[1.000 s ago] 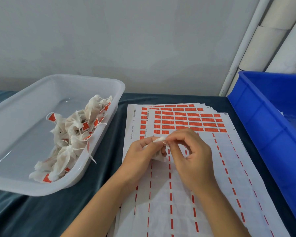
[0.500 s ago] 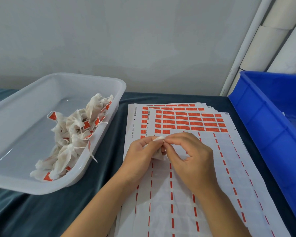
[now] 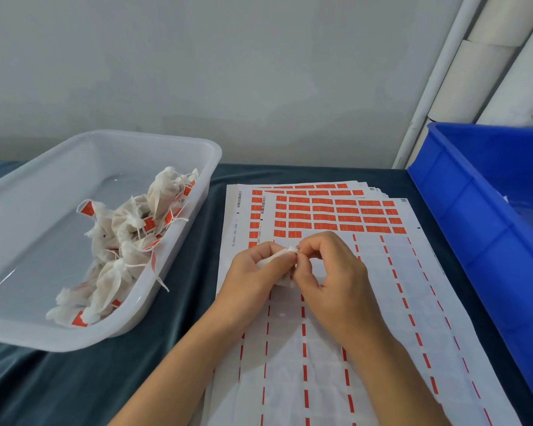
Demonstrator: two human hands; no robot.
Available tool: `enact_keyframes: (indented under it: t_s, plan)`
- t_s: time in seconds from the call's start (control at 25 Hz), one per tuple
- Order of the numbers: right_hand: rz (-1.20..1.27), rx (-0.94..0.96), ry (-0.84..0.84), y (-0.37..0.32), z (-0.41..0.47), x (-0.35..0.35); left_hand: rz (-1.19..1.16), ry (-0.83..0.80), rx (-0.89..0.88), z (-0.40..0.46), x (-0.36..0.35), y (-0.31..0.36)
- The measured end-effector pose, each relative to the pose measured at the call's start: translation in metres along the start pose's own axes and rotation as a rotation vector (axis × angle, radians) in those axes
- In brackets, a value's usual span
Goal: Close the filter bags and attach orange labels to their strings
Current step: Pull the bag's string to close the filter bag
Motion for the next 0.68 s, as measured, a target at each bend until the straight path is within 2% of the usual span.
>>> enact_keyframes:
  t_s: [0.2,0.36,0.52,0.68]
  plan:
    - [0.145,-0.071,-0.013,-0.002,0.000,-0.001,0.016,0.018,-0.056,0.000,0.001,-0.003]
    - [0.230,-0.068,0.030,-0.005,0.000,-0.001,-0.040,-0.083,-0.123,0.000,0.004,-0.001]
    - [0.308,-0.094,0.058,-0.007,0.000,0.000,-0.066,-0.040,-0.166,0.001,0.010,-0.002]
    - [0.373,-0.226,0.040,-0.006,-0.001,0.001,-0.018,-0.022,-0.194,0.003,0.016,-0.003]
Point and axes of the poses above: each hand's wrist, its own z-axis towards the middle knuckle, its own x-axis out of the back of the hand, y = z × x, the point moved 1 cm from there along z, towards the middle knuckle, and after that the axes turned 8 degrees about -x, right-handed, at the moved point
